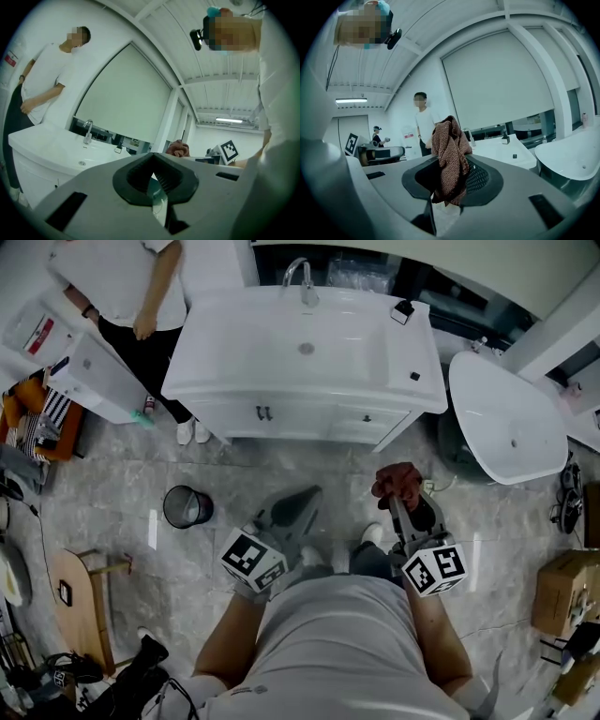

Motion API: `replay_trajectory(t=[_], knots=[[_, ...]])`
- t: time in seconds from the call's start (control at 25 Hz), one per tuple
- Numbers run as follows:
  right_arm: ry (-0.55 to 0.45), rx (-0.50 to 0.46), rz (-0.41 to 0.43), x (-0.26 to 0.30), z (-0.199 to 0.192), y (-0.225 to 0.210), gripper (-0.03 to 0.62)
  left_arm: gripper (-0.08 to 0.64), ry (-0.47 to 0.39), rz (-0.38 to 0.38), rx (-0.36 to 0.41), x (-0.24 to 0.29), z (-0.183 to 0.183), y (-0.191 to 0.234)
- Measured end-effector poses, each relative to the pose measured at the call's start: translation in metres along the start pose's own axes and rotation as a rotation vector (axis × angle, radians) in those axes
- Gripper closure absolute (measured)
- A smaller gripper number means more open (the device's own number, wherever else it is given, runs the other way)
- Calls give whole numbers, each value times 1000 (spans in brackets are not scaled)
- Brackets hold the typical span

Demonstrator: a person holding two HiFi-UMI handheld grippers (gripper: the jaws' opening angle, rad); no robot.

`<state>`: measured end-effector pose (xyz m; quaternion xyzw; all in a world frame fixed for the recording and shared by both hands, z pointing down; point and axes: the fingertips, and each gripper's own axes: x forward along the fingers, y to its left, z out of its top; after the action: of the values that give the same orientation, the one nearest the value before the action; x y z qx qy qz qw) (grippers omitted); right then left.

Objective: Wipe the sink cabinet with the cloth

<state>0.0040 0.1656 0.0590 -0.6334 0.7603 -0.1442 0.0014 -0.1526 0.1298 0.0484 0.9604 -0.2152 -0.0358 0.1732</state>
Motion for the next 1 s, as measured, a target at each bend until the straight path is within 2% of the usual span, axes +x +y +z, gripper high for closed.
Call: replay_trajectory(t=[0.4, 0.56, 0.72, 1.0], knots=[[28, -6, 61, 28, 1, -28, 471, 549, 11, 81, -1, 20, -2, 17], [44, 15, 108, 46, 5, -51, 471, 548, 16, 114, -8, 46, -2, 19], [58, 5, 159, 59, 13, -78, 471, 549, 23, 180, 2, 75, -1, 18], [76, 42, 226, 80, 25, -132, 471, 549, 36, 276, -6, 126, -5, 18]])
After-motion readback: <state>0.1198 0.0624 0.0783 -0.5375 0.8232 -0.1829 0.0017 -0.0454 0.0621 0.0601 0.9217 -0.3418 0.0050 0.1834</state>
